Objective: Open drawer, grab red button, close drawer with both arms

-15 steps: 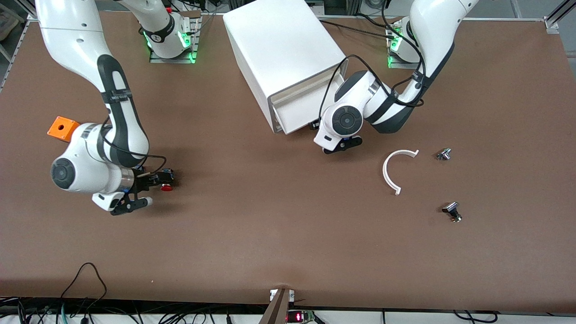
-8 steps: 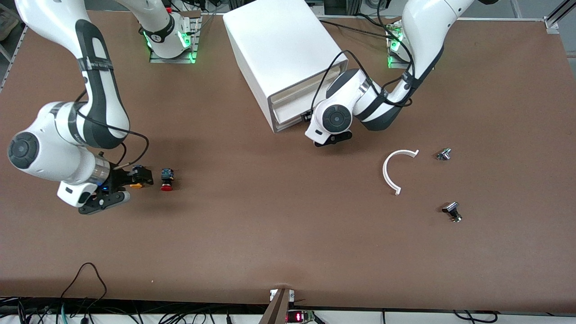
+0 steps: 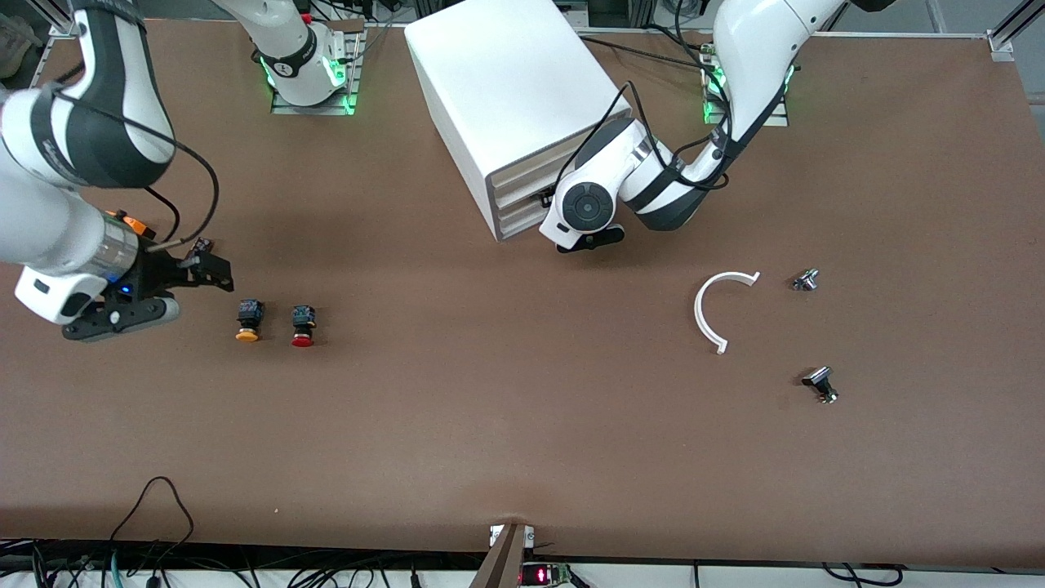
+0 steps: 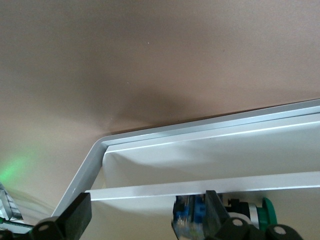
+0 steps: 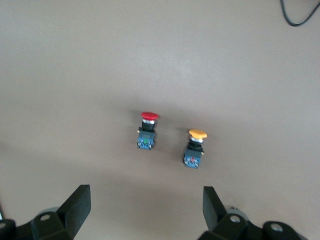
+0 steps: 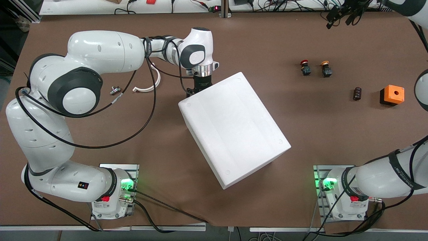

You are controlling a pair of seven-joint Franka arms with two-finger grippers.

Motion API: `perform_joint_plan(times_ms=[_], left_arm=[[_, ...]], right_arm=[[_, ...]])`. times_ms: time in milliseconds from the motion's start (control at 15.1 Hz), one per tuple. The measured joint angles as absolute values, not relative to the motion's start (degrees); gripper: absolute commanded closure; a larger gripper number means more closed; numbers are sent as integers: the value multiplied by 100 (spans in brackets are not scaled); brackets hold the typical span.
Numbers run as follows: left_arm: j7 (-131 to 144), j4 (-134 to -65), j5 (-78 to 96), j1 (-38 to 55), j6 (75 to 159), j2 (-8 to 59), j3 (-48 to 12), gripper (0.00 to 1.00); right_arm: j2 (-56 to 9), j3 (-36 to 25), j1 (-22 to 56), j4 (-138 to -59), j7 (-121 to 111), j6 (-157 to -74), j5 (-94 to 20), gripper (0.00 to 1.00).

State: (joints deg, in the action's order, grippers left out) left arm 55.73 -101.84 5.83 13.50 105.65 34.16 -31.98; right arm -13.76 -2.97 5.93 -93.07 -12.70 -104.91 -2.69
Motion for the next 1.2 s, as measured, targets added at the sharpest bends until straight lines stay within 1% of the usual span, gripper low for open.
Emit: perform_joint_plan(times_ms=[133, 266, 465, 797, 996, 1196], left_arm=[[5573, -10168, 583, 1335, 10551, 3416, -3195, 0], [5573, -10112, 582, 1269, 10467, 3412, -3170, 0], [5445, -9916, 453, 861, 10321, 3362, -3139, 0], [4769, -9283, -205, 108, 9694, 3260, -3131, 0], [4674, -8770, -830, 54, 9315, 3212, -3142, 0], [4549, -8455, -999, 16, 9067, 2997, -3144, 0]], right_arm=[[-1171, -90, 384, -9305, -1137, -10271, -168, 1], [-938, -16, 236, -9304, -880, -10012, -149, 1], [-541, 171, -63, -9301, -732, -9694, -144, 1], [2, 324, -191, -9309, -505, -9304, -141, 1], [103, 329, -192, -9313, -475, -9282, -140, 1], [153, 329, -192, -9313, -255, -9156, -140, 1]])
